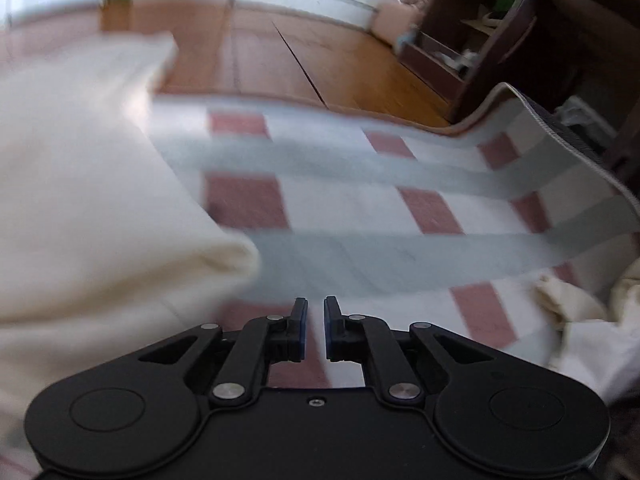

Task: Fold clothes
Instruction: 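Pinch the hoodie hem with the left gripper while the right gripper grasps the other side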

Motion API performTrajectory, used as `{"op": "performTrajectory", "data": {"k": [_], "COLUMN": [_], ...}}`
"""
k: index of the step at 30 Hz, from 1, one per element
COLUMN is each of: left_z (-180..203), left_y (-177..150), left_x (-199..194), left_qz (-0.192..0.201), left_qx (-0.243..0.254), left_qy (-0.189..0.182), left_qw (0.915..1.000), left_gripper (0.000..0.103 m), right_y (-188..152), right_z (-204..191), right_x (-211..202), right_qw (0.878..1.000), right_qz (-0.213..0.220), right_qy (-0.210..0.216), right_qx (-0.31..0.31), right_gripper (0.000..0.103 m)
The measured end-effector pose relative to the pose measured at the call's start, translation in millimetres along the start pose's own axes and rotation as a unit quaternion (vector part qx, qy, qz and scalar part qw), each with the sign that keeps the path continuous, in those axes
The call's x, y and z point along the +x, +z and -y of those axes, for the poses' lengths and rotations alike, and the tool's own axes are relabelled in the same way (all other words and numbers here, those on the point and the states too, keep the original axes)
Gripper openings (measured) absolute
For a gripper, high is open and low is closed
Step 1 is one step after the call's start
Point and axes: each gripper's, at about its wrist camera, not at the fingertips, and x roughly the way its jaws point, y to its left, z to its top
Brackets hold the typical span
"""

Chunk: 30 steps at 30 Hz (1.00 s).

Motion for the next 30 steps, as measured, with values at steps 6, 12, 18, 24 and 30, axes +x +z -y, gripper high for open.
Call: {"op": "performTrajectory", "data": {"k": [6,12,18,24,30], "left_z": [1,20,38,40,22], "left_y": [-1,2,6,23,26], "left_x": [18,28,14,-8,1], "left_qz": [-0.006,-0.006,0.040,0.081,0.105], "left_qx": [-0.010,0.052,0.071,0.077,0.025], "left_qy": [-0.031,-0.014,-0.011,-0.017,-0.069], "left_qw": [0.9994,0.9986,0.9967,0.9935,0.9918], "left_gripper": [0.087,0.031,0.026,0.026,0.027], "right_y": [44,120,157,147,135], "right_z": [-13,-58,-93,-114,-57], "right_x": [-10,45,110,128,113], "right_qw": [0.984,0.977,0.971,0.978,0.984], "right_qz": [0.044,-0.046,-0.115,-0.053,0.092], "right_qy": [0.173,0.207,0.192,0.193,0.142], "right_qx": [-0.012,0.023,0.086,-0.057,-0.054], "right_gripper": [0.043,0.072,0.072,0.011,0.008]}}
